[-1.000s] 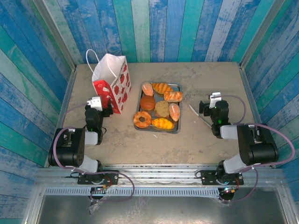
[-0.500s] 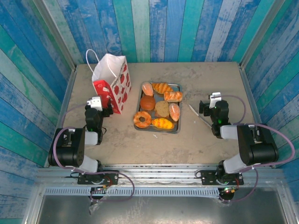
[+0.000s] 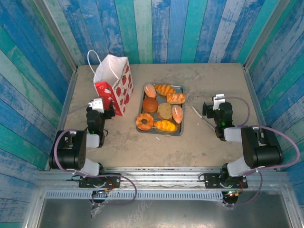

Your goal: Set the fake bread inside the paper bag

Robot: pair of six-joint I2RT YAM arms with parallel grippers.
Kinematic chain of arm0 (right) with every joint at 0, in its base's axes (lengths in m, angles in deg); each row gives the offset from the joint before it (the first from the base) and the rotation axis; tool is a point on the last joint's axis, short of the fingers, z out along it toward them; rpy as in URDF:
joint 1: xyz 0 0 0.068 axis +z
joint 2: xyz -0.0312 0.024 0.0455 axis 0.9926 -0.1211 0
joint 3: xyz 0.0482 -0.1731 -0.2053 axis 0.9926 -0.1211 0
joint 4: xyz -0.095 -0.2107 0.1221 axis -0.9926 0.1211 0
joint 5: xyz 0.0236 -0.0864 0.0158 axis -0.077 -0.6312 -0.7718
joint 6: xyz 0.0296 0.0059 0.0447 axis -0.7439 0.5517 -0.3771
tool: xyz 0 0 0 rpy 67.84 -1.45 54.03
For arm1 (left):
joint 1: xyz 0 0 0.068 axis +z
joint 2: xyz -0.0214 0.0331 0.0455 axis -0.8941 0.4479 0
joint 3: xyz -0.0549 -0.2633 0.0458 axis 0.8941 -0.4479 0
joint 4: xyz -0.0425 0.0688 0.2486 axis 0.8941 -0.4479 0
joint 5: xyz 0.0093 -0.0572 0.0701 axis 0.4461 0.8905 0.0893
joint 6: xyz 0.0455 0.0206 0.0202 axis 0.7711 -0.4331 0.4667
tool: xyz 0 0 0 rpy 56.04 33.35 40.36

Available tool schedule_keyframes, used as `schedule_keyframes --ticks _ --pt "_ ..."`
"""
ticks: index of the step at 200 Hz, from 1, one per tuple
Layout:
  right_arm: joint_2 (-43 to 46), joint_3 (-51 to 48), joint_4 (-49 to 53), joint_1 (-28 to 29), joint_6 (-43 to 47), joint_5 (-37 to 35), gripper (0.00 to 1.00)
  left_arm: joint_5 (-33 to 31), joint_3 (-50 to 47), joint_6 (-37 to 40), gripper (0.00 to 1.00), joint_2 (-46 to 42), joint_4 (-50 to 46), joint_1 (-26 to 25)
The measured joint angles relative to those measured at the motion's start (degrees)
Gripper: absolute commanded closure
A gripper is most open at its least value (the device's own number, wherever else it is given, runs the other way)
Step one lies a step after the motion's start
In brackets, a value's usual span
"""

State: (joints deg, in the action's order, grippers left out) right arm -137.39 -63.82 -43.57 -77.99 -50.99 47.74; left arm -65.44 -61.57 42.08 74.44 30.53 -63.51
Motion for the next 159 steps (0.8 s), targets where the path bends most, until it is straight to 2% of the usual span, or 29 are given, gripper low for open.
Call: schedule_keyframes --ticks 25,39,70,91,105,124,136,159 --pt "0.3 0.5 1.4 -0.1 -0.2 -0.6 0.0 -0.9 0.0 0.0 0.06 -1.0 -1.5 0.0" --pt "2.3 1.5 4.6 -0.2 -0.3 -0.8 0.0 -1.2 -0.2 0.0 0.06 -4.6 -4.1 0.0" --pt "10.6 5.8 14.7 -0.2 -1.4 -1.2 0.0 -2.6 0.4 -1.0 0.06 -19.8 -13.6 0.0" --pt "16.0 11.8 25.6 -0.3 -3.0 -1.2 0.0 -4.0 4.4 -5.5 0.06 -30.5 -23.3 0.0" --pt "18.3 16.9 34.4 -0.3 -4.2 -0.9 0.0 -4.2 9.4 -9.5 0.06 -34.9 -30.8 0.0" --pt "20.5 23.8 46.1 -0.3 -5.8 0.0 0.0 -3.0 18.9 -13.1 0.06 -36.5 -41.4 0.0" --pt "21.4 27.1 53.0 -0.3 -6.4 0.8 0.0 -2.2 26.4 -14.4 0.06 -35.0 -49.2 0.0" --pt "22.6 30.3 64.1 -0.3 -7.5 3.0 0.0 -1.0 46.1 -14.7 0.06 -26.7 -64.2 0.2"
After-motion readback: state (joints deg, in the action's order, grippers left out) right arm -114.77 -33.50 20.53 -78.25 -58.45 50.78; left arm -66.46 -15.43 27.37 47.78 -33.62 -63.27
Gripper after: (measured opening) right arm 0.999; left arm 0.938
